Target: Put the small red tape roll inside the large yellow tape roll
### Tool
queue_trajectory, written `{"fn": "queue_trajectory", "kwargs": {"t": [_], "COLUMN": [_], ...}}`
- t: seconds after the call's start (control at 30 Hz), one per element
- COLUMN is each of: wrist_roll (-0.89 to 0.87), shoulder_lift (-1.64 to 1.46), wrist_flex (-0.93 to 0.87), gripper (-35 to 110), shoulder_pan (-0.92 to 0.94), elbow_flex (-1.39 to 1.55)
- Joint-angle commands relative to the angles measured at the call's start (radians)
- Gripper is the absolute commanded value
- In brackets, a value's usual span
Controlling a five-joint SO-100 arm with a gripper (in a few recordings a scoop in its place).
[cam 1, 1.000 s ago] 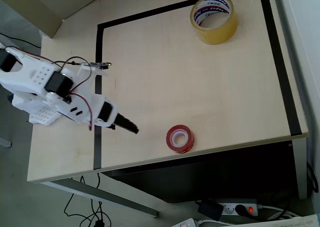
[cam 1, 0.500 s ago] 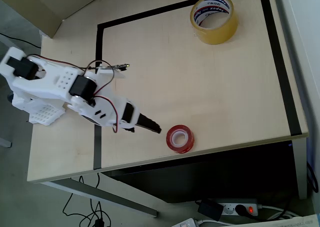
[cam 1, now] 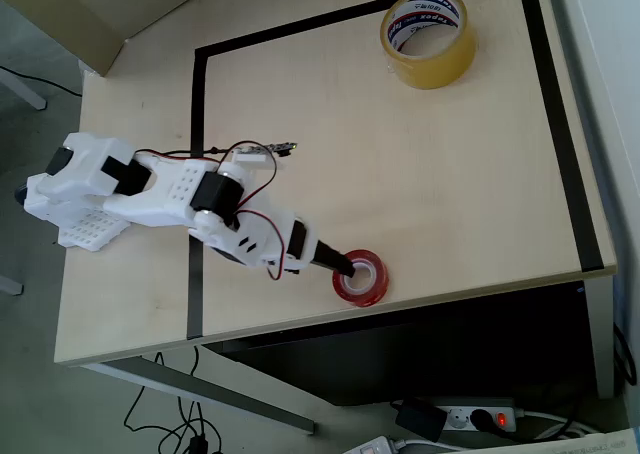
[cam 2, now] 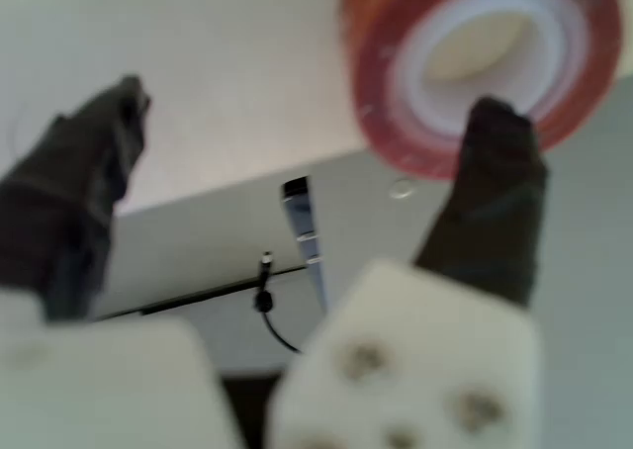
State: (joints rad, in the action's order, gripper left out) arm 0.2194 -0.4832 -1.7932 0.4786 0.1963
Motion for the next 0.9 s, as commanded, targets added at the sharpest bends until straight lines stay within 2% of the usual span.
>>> {"fn": "queue_trajectory", "kwargs": {"t": [0.0,0.1,0.33,0.5,0.67,0.87], "wrist_roll": [0.002,0.002,0.003,0.008,0.008,0.009], "shoulder_lift": [-0.044,-0.029,0.034,0.06,0.037,-0.075], "wrist_flex": [-0.014,-0.014,-0.014,-0.014,-0.015,-0.015], "gripper": [24,16,11,12,22,23], "shoulder_pan": [0.006,0.003,-0.003,-0.009,-0.014,-0.011], "elbow_flex": [-0.097,-0.097,-0.092,-0.092,-0.084,-0.006]}}
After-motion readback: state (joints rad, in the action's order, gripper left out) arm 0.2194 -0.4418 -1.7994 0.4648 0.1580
